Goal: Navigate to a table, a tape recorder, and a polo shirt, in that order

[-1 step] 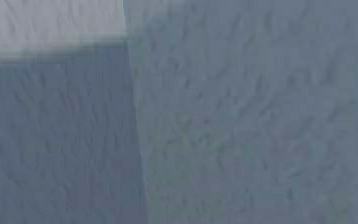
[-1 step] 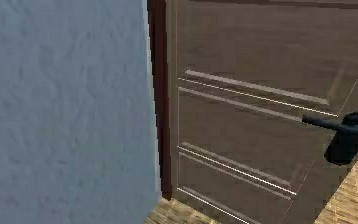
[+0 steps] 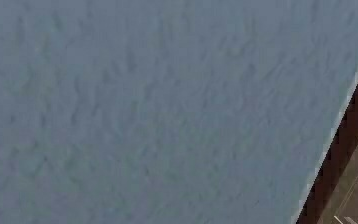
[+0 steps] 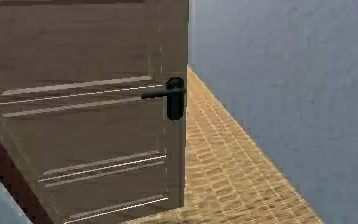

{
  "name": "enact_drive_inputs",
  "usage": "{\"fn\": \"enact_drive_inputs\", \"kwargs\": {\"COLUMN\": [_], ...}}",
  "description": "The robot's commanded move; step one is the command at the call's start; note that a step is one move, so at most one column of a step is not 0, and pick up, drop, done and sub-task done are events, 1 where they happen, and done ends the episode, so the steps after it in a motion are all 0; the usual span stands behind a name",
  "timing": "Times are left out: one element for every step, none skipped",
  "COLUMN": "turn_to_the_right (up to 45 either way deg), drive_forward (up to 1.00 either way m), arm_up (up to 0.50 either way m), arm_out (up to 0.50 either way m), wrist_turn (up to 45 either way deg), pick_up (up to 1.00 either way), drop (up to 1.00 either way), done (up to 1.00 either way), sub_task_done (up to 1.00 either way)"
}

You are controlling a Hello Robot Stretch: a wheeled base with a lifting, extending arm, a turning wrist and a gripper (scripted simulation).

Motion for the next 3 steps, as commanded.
{"fn": "enact_drive_inputs", "kwargs": {"turn_to_the_right": [45.0,45.0,36.0], "drive_forward": [0.0,0.0,0.0], "arm_up": [0.0,0.0,0.0], "arm_out": [0.0,0.0,0.0], "wrist_turn": [0.0,0.0,0.0], "pick_up": [0.0,0.0,0.0], "drop": [0.0,0.0,0.0], "done": [0.0,0.0,0.0], "sub_task_done": [0.0,0.0,0.0]}}
